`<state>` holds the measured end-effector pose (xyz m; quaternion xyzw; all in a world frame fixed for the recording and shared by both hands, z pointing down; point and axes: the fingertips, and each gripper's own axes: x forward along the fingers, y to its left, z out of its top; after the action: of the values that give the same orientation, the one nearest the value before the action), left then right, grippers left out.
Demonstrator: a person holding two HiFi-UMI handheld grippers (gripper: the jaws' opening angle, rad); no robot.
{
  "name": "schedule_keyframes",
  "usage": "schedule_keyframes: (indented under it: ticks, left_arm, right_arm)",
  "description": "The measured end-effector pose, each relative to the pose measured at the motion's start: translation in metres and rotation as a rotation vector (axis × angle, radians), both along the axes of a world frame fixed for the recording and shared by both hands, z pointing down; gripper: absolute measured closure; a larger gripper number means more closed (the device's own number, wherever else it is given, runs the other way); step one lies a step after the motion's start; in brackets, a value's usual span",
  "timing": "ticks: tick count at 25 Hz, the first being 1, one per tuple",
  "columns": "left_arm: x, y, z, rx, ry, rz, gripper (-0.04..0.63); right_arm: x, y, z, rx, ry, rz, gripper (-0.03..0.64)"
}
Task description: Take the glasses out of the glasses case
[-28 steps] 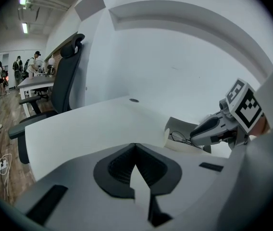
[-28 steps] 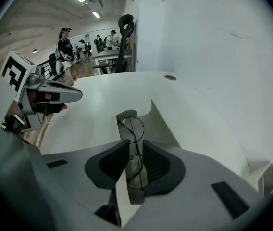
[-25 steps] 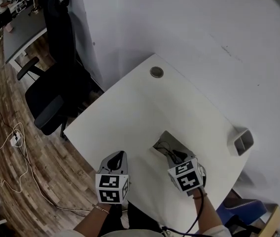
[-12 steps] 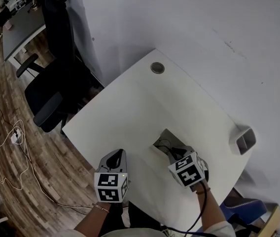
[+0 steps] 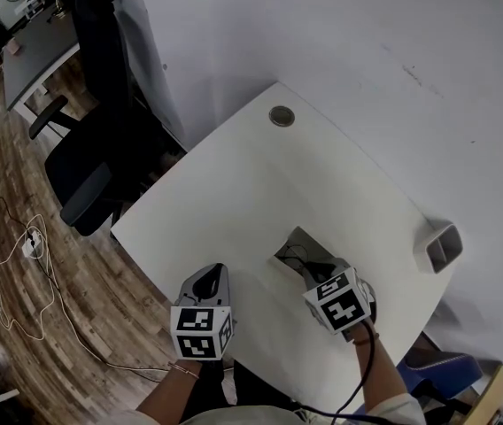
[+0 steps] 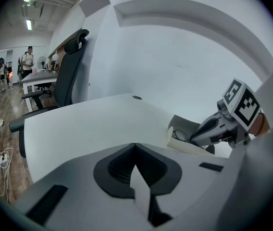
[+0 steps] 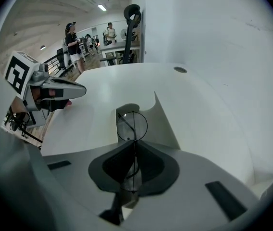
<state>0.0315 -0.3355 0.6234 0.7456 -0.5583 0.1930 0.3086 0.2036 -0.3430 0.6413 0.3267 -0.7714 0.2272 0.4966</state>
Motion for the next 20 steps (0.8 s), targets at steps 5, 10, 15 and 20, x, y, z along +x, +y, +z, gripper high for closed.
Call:
schedule_keyframes:
  ticks: [5, 10, 15, 20]
  left_arm:
    - [0.003, -0.003, -0.006, 0.015, 0.000, 0.013, 0.588]
    - [0.006, -0.004, -0.013, 0.032, -0.003, 0.032, 0.588]
    - [0.007, -0.005, -0.024, 0.056, -0.002, 0.045, 0.588]
    - [0.010, -0.006, -0.036, 0.085, 0.007, 0.062, 0.588]
  right_arm:
    - [0.006, -0.004, -0.006, 0.047, -0.001, 0.056, 0.577]
    - [0.008, -0.006, -0.014, 0.097, 0.004, 0.088, 0.578]
    - [0.007, -0.007, -0.025, 0.149, 0.011, 0.101, 0.580]
    - [0.005, -0.010, -0.042, 0.206, 0.015, 0.116, 0.580]
